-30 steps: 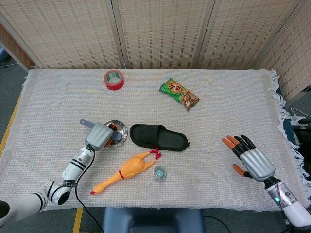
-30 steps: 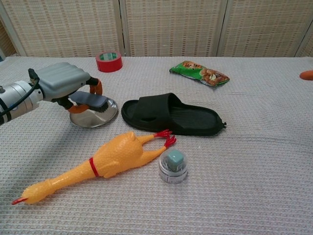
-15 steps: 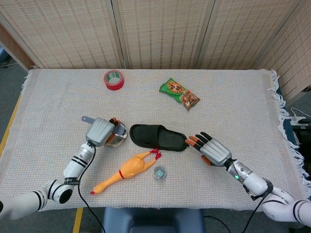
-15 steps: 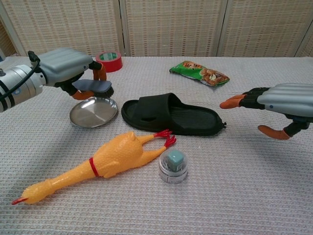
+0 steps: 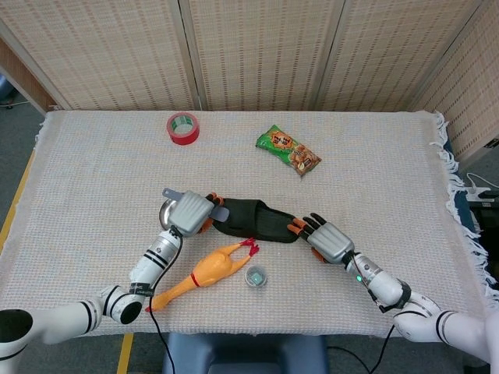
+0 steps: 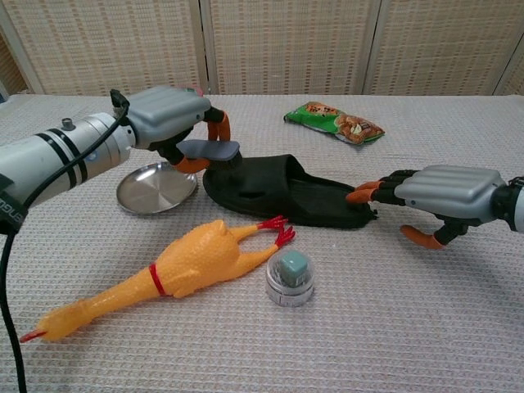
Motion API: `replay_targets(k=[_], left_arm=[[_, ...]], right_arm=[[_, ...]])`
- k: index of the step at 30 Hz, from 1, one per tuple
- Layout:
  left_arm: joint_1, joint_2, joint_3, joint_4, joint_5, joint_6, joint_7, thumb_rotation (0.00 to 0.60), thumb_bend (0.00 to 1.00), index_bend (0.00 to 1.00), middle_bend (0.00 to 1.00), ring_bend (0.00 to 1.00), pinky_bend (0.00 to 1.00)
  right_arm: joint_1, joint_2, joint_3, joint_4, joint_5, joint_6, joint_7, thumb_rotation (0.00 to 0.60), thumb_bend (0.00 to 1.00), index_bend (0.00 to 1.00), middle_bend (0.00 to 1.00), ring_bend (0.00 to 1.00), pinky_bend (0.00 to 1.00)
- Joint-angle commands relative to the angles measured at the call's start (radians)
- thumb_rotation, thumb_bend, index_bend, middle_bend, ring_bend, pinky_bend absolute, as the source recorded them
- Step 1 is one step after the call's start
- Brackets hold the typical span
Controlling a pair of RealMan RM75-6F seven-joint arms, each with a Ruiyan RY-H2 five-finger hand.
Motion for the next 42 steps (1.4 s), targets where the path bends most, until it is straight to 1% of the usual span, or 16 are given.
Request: replay_targets(k=[1,7,15,21,27,35,42], left_arm=[[-0.022,-0.031,-0.005,0.016,0.004,0.005,0.011,0.600,0.44,0.56,0.62,0.80,1.00],[-0.044,-0.065,-0.005,0.074,-0.005,0.002,0.041,0.600,0.44,0.56,0.61,0.80,1.00],[-0.056,-0.120,-0.003,0.139,-0.020,-0.004,0.017,0.600,0.44,0.55,0.61,0.80,1.00],[-0.075,-0.139,0.003,0.139,0.011,-0.003,-0.018,0.600,0.44,0.55,0.61,0.80,1.00],[-0.092,-0.172,0.011,0.192,0.046,0.007,-0.057,0.600,0.44,0.54,0.61,0.80,1.00],[-0.092,-0.192,0.021,0.292,0.041,-0.010,-0.072,0.600,0.44,0.54,0.61,0.79,1.00],[-0.088,-0.188,0.016,0.319,0.027,-0.026,-0.094,0.600,0.44,0.54,0.61,0.79,1.00]], right_arm=[[0.005,-0.004,-0.011,0.008,-0.003,0.002,-0.003,0.600,0.60,0.01,0.00,0.00,0.00],[0.015,-0.001,-0.021,0.005,0.001,0.005,-0.015,0.600,0.61,0.01,0.00,0.00,0.00],[0.028,-0.008,-0.022,0.011,0.020,0.003,-0.039,0.600,0.61,0.01,0.00,0.00,0.00],[0.034,-0.019,-0.027,0.023,0.039,-0.010,-0.057,0.600,0.61,0.01,0.00,0.00,0.00],[0.036,-0.027,-0.033,0.028,0.044,-0.004,-0.068,0.600,0.61,0.01,0.00,0.00,0.00],[0.040,-0.021,-0.046,0.028,0.042,0.000,-0.063,0.600,0.61,0.01,0.00,0.00,0.00],[0.043,-0.015,-0.053,0.020,0.049,-0.006,-0.074,0.600,0.61,0.01,0.00,0.00,0.00]])
